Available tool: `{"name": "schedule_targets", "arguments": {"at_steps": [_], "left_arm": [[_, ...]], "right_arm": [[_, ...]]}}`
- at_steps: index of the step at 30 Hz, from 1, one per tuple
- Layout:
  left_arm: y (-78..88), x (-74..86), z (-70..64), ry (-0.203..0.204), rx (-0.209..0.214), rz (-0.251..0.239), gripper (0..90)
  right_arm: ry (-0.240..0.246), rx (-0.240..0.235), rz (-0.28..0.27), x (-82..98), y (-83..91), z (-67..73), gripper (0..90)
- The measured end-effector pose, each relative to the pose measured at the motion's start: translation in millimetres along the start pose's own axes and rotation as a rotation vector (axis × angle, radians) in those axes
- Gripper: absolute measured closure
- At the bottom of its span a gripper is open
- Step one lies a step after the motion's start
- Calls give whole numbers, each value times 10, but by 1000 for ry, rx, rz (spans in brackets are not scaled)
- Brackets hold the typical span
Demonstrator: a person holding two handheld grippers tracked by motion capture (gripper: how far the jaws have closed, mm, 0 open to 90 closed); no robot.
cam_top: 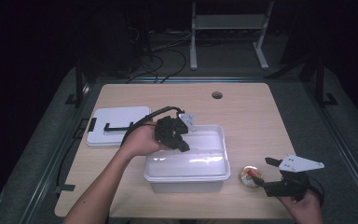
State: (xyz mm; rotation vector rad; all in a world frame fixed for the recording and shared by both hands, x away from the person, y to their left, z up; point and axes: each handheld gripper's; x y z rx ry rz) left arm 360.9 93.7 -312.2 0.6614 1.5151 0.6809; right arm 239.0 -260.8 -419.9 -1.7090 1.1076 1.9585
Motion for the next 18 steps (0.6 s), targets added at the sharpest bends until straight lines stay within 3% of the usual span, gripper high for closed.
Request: {"name": "schedule_targets", "arguments": {"at_steps": [6,13,18], "left_arm": [[101,20,-35,-13,-10,2,893],[199,14,-29,2,-6,-51,894],[248,28,-29,-2,-14,-52,894]], "right_arm": [[-3,4,6,8,3,-7,171],[-4,10,11,12,-2,-10,171],[-6,11,12,19,-2,-13,171]]}}
Point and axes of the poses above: each handheld gripper's, and its own axes: y roughly backward along the jaws, x roughly out of its underside, z roughly to its left, and after that the axes turned 15 degrees about -z, right-handed
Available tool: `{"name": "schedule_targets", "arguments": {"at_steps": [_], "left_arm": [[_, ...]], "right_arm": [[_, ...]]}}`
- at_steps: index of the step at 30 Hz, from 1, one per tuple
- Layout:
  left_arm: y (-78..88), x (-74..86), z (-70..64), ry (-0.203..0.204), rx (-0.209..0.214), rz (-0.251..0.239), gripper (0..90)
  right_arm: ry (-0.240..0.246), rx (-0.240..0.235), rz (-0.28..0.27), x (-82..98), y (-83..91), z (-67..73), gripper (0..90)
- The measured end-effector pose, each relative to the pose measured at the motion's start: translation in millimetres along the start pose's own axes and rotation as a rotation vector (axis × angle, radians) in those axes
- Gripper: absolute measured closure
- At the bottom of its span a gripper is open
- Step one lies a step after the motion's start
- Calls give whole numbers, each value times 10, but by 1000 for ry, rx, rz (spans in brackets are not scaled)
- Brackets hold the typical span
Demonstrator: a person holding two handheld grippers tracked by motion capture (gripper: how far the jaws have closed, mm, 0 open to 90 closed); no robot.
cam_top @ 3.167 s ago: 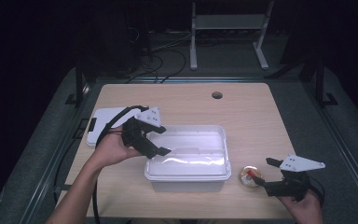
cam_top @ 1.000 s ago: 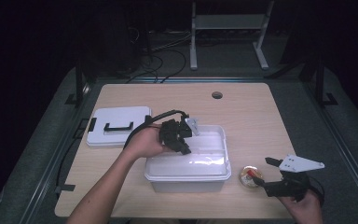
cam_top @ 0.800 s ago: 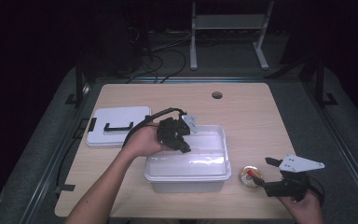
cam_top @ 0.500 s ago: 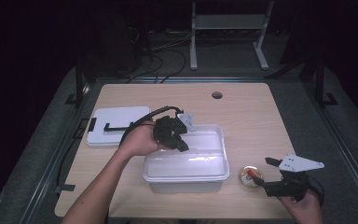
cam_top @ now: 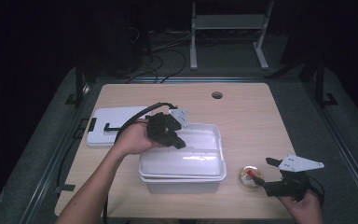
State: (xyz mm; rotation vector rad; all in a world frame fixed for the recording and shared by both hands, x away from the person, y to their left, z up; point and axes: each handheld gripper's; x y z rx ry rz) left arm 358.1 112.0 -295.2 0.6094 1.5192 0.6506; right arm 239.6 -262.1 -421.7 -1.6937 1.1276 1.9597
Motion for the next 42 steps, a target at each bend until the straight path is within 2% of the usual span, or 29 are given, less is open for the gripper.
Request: {"name": "schedule_targets", "arguments": {"at_steps": [4,11,16,20,23,24,25,27,28,29,34,35,37,39,40,42], "left_arm": [[42,12,5,1,5,-7,895],[177,30,-14,-2,-20,-31,900],[333,57,-27,-7,-41,-38,900],[490,112,-47,4,-61,-65,900],[571,149,-67,4,-76,-68,900],[657,192,-90,8,-94,-66,900],[657,192,-90,8,-94,-66,900],[808,278,-109,17,-113,-75,900],[808,278,-109,17,-113,-75,900],[910,347,-126,32,-132,-84,900],[1182,573,-169,66,-177,-92,900],[1182,573,-169,66,-177,-92,900],[1333,735,-204,93,-202,-108,900],[1384,791,-214,97,-209,-105,900],[1480,913,-243,118,-231,-106,900],[1579,1038,-270,137,-254,-110,900]], "right_arm": [[-4,-1,1,7,-5,-9,171],[-5,2,3,7,-1,-4,171],[-6,3,6,8,-4,-5,171],[-6,5,4,8,-3,-5,171],[-8,7,4,8,0,-5,171],[-6,7,1,8,2,-6,171],[-6,7,1,8,2,-6,171],[-5,10,2,6,2,-3,171],[-5,10,2,6,2,-3,171],[-5,12,3,5,0,-1,171],[-4,15,4,5,-2,2,171],[-4,15,4,5,-2,2,171],[-2,17,6,6,-10,-1,171],[-2,17,7,5,-12,1,171],[-3,17,9,3,-16,6,171],[1,17,8,2,-20,9,171]]}}
Point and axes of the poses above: each handheld gripper's, and its own axes: y roughly backward along the jaws, x roughly out of its underside, z roughly to its left, and after that the axes turned 15 degrees about -z, right-handed
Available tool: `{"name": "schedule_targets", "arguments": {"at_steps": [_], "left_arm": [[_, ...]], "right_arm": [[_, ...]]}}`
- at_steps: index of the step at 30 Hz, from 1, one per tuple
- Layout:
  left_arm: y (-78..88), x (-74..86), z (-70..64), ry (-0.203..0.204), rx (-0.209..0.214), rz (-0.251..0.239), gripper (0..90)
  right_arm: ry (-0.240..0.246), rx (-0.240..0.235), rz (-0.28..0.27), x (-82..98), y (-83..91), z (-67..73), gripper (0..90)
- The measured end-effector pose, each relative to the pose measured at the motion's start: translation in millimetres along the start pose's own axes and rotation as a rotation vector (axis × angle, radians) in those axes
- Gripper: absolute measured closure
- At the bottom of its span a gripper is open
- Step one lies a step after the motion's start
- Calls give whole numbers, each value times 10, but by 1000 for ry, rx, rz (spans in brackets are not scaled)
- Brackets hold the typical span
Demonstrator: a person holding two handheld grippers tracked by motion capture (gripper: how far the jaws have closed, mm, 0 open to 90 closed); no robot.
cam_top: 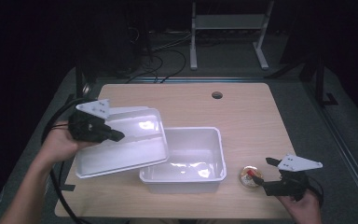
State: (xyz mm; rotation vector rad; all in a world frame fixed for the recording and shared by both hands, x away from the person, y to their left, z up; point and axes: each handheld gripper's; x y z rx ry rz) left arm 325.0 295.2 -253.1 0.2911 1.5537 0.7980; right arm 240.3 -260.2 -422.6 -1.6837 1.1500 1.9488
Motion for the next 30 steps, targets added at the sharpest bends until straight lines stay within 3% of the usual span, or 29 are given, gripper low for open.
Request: {"name": "schedule_targets", "arguments": {"at_steps": [9,16,21,29,30], "left_arm": [[443,472,4,73,-79,-1,900],[556,728,-8,106,-111,23,900],[445,895,-11,124,-110,79,900],[-32,1224,19,159,-53,147,900],[-32,1224,19,159,-53,147,900]], "right_arm": [[2,8,-4,-17,9,-2,171],[4,12,-4,-27,9,-9,171],[6,10,-1,-30,-1,-6,171],[6,9,-5,-27,16,-9,171],[7,10,-5,-24,16,-9,171]]}}
Point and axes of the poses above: each handheld gripper's, and its own axes: y roughly backward along the jaws, x roughly out of its underside, z roughly to its left, and after that the axes turned 15 degrees about -z, right-handed
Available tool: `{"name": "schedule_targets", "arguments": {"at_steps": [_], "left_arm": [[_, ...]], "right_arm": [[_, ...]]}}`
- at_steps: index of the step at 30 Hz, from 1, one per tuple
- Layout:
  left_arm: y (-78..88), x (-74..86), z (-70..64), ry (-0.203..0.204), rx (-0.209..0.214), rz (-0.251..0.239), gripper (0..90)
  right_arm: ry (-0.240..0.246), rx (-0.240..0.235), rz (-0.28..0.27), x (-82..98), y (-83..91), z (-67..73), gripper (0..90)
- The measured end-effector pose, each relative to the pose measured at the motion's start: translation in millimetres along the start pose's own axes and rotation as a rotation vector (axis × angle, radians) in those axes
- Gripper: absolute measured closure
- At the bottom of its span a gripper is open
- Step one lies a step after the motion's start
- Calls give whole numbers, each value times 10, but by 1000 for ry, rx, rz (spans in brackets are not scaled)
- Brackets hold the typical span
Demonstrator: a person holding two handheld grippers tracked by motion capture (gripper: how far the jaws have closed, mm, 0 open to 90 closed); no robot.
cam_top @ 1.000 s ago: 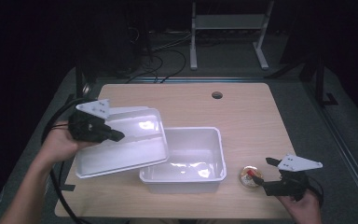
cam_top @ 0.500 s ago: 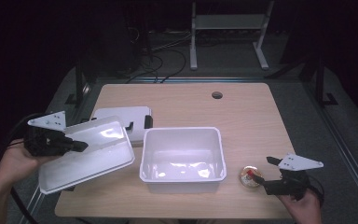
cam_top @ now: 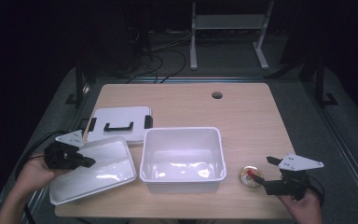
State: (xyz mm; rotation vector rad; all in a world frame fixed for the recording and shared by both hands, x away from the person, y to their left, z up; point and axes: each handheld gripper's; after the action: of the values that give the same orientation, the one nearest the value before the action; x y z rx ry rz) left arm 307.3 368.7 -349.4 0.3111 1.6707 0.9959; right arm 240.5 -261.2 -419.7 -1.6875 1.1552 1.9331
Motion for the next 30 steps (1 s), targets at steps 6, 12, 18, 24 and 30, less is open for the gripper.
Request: {"name": "schedule_targets", "arguments": {"at_steps": [6,12,18,24,30], "left_arm": [[-355,143,15,27,51,32,900],[-525,205,-7,24,60,51,900],[-622,245,-15,15,63,71,900],[-631,247,-13,16,70,70,895],[-540,184,-59,10,72,13,765]], "right_arm": [[3,-2,3,2,-4,5,171],[7,-9,12,7,-17,11,171],[11,-33,42,17,-44,20,171],[24,-48,67,-7,-63,18,170],[42,-63,101,-38,-49,7,166]]}}
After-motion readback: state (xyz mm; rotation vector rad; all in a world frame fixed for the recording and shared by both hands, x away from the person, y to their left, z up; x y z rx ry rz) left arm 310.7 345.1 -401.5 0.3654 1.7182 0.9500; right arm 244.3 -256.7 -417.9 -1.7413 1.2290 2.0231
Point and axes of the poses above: each handheld gripper's, and its own axes: y roughly backward along the jaws, x roughly out of its underside, z roughly to its left, and after that the axes turned 15 degrees about -z, right-handed
